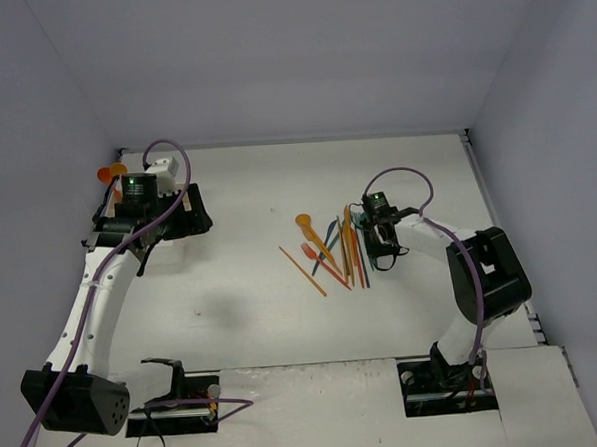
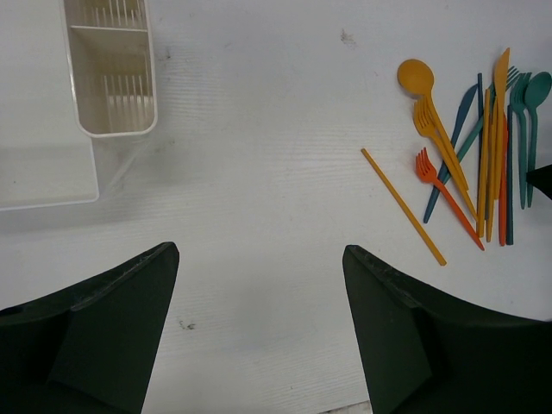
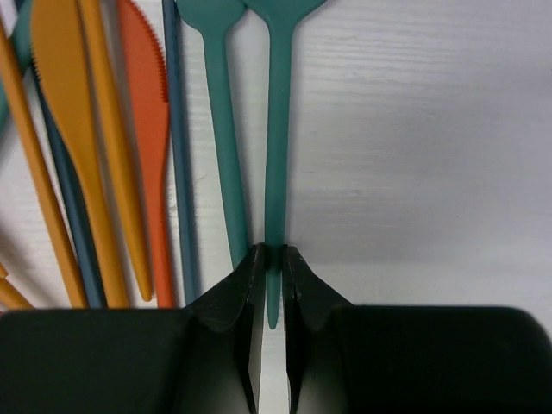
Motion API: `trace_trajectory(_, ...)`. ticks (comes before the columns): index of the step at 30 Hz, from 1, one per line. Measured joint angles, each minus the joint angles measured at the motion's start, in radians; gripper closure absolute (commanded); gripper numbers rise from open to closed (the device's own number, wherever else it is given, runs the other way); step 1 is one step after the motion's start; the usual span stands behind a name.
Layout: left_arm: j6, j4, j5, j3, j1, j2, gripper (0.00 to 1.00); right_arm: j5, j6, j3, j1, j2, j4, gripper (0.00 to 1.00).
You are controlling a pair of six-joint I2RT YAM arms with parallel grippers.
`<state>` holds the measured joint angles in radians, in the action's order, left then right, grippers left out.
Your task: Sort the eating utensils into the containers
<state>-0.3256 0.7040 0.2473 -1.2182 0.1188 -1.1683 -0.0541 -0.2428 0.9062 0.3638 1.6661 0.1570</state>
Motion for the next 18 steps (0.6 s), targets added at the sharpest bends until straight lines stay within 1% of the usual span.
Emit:
trace_trajectory(7, -0.01, 0.0, 0.04, 0.0, 0.0, 0.007, 0.26, -0.012, 0.009, 0.0, 0.048, -0.043, 0.012, 1.0)
trace_trajectory(13, -0.041, 0.005, 0.087, -0.01, 0.003, 0.007, 0.26, -0.036, 0.009, 0.004, 0.05, -0.186, 0.021, 1.0)
trace_trajectory(18, -0.096, -0.003, 0.149, -0.07, 0.021, 0.006, 0.26, -0.026, 0.009, 0.043, 0.077, -0.32, 0.031, 1.0)
